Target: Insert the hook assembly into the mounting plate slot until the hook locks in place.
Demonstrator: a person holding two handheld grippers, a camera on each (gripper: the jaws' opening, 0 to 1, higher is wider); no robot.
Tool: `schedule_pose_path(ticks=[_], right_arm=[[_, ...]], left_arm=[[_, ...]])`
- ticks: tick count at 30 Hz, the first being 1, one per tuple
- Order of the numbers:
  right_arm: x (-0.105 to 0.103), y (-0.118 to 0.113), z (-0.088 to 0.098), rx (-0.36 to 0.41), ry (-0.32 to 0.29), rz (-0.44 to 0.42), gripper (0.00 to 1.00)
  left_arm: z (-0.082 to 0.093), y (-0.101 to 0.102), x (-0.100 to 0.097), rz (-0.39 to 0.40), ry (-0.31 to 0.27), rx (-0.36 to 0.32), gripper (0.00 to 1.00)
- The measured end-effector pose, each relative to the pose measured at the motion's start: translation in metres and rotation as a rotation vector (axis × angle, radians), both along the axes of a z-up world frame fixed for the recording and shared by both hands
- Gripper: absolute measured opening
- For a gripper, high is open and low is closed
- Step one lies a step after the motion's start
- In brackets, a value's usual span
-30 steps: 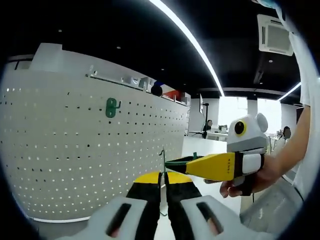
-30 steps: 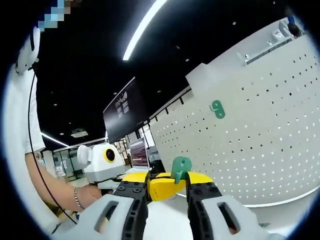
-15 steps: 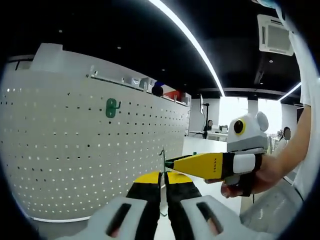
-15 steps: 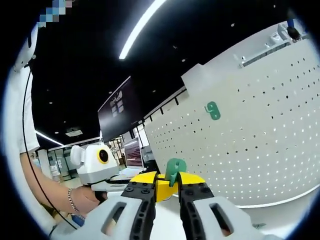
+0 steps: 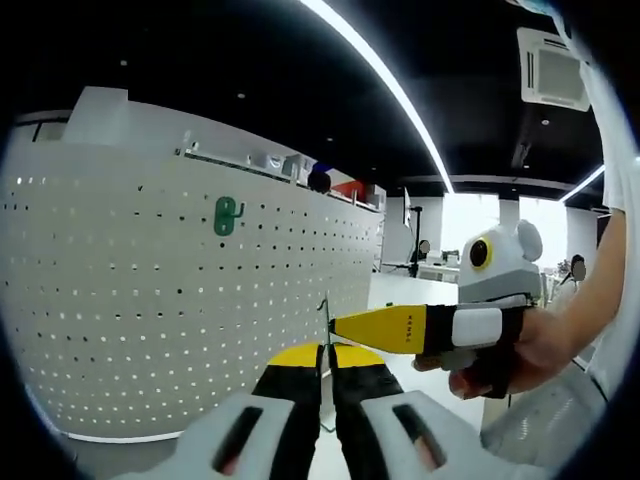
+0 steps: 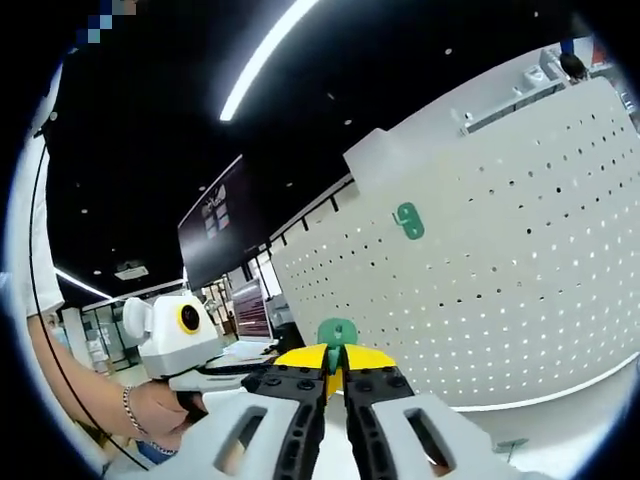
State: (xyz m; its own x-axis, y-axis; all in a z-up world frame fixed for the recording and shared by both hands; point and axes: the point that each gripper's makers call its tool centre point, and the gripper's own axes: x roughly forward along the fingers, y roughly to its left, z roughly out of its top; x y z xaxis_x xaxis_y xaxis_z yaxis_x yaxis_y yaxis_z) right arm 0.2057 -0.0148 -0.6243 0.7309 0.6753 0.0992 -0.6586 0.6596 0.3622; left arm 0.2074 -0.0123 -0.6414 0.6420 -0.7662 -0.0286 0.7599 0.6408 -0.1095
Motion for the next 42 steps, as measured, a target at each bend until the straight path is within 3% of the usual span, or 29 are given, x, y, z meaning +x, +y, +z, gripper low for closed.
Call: schedule_pose_path(ticks=[16, 24, 29, 32, 33, 36, 42], right_arm=[[0.001, -0.003, -0.005, -0.020, 0.032, -0.032, 0.00], [0.001, -0.002, -0.009, -0.010, 0.080, -0.022, 0.00], [0.000, -0.001, -0.012, -0.015, 0.084, -0.014, 0.00], [0.000, -0.001, -0.012, -0.017, 0.086, -0.014, 0.00], [0.000, -0.001, -0.013, -0.015, 0.087, -0.014, 0.00], [0.000, -0.002, -0.013, -0.017, 0.089, -0.017, 0.00], [0.000, -0.004, -0.015, -0.021, 0.097, -0.019, 0.00]], left_arm=[[-0.005, -0.002, 0.001, 0.004, 0.016, 0.011, 0.02], [-0.010, -0.003, 0.000, -0.009, 0.006, 0.042, 0.06], [-0.014, -0.004, 0.000, -0.014, 0.005, 0.069, 0.21], [-0.021, -0.004, 0.001, -0.003, 0.029, 0.095, 0.38], [-0.026, -0.002, 0.003, 0.011, 0.021, 0.137, 0.44], [-0.028, -0.003, 0.003, 0.017, 0.039, 0.128, 0.59], [-0.033, -0.003, 0.004, 0.031, 0.057, 0.140, 0.78]])
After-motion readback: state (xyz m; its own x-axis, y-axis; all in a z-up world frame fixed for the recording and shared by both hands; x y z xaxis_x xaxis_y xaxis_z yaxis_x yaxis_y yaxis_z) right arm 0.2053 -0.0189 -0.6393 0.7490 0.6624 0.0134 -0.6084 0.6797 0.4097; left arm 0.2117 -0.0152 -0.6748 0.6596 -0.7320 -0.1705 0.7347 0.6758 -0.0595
